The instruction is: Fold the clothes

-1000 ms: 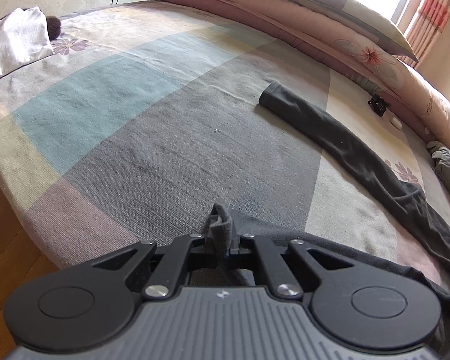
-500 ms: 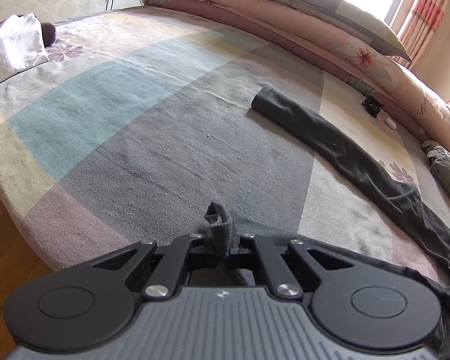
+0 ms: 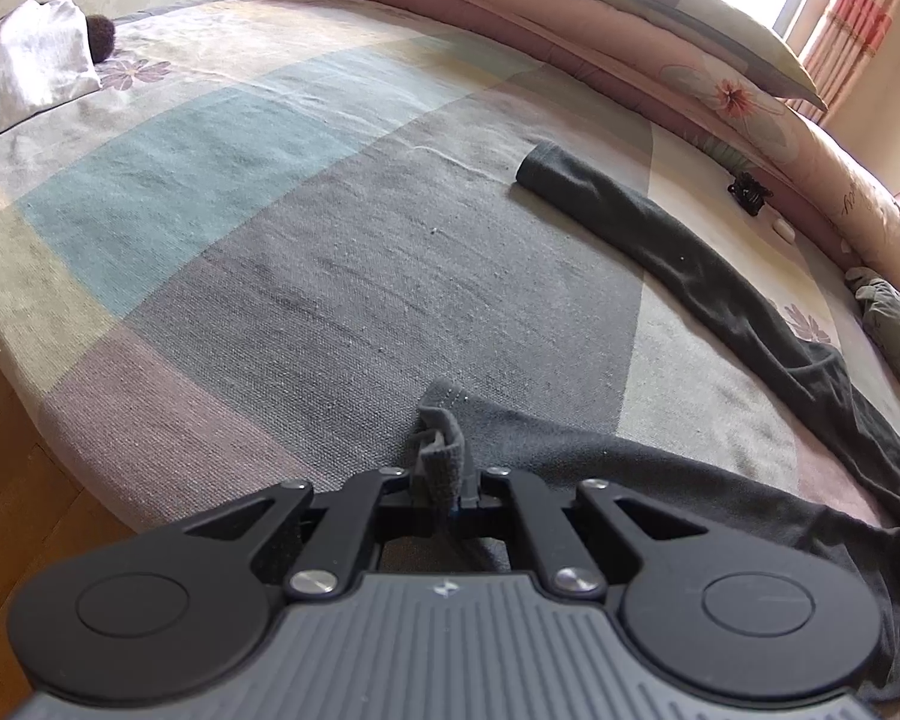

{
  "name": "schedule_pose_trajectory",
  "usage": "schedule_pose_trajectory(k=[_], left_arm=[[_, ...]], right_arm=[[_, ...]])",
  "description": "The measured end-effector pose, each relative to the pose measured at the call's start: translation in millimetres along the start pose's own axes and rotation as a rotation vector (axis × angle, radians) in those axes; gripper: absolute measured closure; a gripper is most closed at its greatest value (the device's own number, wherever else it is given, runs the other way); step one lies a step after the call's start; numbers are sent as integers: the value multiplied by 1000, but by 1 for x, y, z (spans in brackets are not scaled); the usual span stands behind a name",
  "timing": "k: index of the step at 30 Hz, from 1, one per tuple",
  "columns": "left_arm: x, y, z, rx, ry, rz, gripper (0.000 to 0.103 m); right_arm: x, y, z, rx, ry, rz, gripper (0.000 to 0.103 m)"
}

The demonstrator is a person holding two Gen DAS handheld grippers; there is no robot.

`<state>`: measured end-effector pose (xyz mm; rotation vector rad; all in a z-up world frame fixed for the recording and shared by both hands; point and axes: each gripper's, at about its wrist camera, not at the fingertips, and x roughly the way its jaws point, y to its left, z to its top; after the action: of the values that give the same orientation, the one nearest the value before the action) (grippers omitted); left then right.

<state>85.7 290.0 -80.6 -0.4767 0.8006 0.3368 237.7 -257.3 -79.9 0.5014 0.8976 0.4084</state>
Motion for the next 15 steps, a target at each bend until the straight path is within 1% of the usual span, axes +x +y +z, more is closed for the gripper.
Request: schedule_pose_trajectory(k=[2, 3, 6, 8, 11, 13, 15], left_arm=[[0, 2, 0, -5, 2, -10, 99], [-1, 3, 0, -3, 1, -7, 96], [-7, 6, 1, 3, -11, 3, 91], [-13, 9, 4, 1, -29, 22, 91], [-25, 13, 13, 10, -71, 43, 91], [-27, 13, 21, 31, -89, 41, 90], [-22, 10, 30, 59, -92, 30, 85]], right_arm=[[-6, 5, -7, -16, 22, 13, 54], [-8, 7, -10, -28, 33, 13, 53], [-6, 13, -16, -57, 56, -2, 50], [-2, 15, -19, -59, 66, -16, 50], [3, 17, -26, -43, 72, 1, 50], [4, 19, -31, -35, 71, 16, 50], [5, 23, -35, -37, 66, 21, 50]])
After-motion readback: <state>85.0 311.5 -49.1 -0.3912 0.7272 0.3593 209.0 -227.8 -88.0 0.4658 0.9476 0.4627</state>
